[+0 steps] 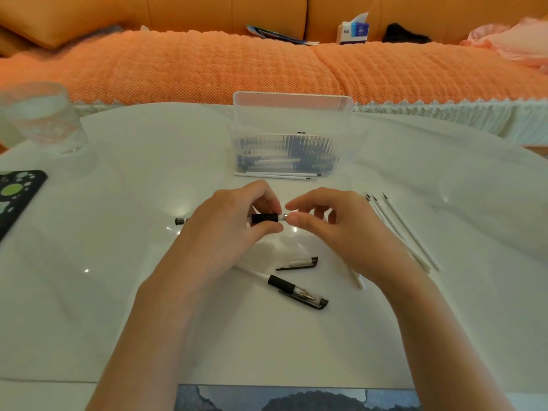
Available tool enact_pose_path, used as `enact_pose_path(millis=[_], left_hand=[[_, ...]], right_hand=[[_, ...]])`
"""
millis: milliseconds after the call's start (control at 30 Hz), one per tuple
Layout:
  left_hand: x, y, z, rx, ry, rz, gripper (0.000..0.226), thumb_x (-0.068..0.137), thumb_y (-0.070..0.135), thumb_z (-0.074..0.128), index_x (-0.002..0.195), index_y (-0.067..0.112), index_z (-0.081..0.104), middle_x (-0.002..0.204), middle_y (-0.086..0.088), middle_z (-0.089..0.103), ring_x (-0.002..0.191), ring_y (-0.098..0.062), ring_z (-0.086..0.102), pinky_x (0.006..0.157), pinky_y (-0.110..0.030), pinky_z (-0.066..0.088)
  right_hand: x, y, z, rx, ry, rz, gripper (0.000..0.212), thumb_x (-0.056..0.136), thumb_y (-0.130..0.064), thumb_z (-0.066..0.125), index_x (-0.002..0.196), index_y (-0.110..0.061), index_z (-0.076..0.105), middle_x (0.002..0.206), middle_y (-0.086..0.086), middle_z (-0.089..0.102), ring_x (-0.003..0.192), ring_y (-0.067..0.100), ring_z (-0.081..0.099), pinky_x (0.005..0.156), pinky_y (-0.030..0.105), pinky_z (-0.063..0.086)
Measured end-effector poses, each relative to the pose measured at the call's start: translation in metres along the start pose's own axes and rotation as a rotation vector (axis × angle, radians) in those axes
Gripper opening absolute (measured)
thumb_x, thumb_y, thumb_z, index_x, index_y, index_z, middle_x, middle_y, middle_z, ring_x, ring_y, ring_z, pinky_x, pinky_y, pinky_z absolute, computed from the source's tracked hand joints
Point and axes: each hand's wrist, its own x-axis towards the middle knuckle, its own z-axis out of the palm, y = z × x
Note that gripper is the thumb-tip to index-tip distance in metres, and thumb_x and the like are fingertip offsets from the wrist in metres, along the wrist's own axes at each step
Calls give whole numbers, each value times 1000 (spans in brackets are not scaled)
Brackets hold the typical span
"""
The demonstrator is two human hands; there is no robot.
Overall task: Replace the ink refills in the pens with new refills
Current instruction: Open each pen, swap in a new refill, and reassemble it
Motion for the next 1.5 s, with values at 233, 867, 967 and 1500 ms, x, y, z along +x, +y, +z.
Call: enact_pose_path(millis=[233,867,967,1500], left_hand=[[1,1,-2,-15,26,63,15,75,30,76,81,34,63,85,19,62,82,-1,57,76,-29,50],[-1,7,-5,33,19,7,33,72,30,78,90,35,51,89,17,56,76,-5,56,64,-14,42],[-1,3,-6,-5,41,-5,22,74,34,76,81,33,55,82,20,58,74,-5,57,66,-21,46],[-2,-7,-12,-39,88,0,10,87,35,61,95,39,65,86,17,59,72,-6,61,66,-23,46]], right_hand=[[1,-3,2,15,-14,-18,7,84,-30,66,83,-27,72,75,-13,67,70,-5,53,66,4,38],[0,0,-2,6,46,-34,3,81,-24,71,82,-27,71,78,-13,66,73,-3,51,64,4,37],[1,1,-3,27,65,-18,5,79,-22,72,80,-27,70,78,-11,66,72,-3,50,63,5,37],[-1,6,-1,-104,37,35,4,83,-29,68,85,-27,70,75,-18,60,74,4,54,67,19,44]])
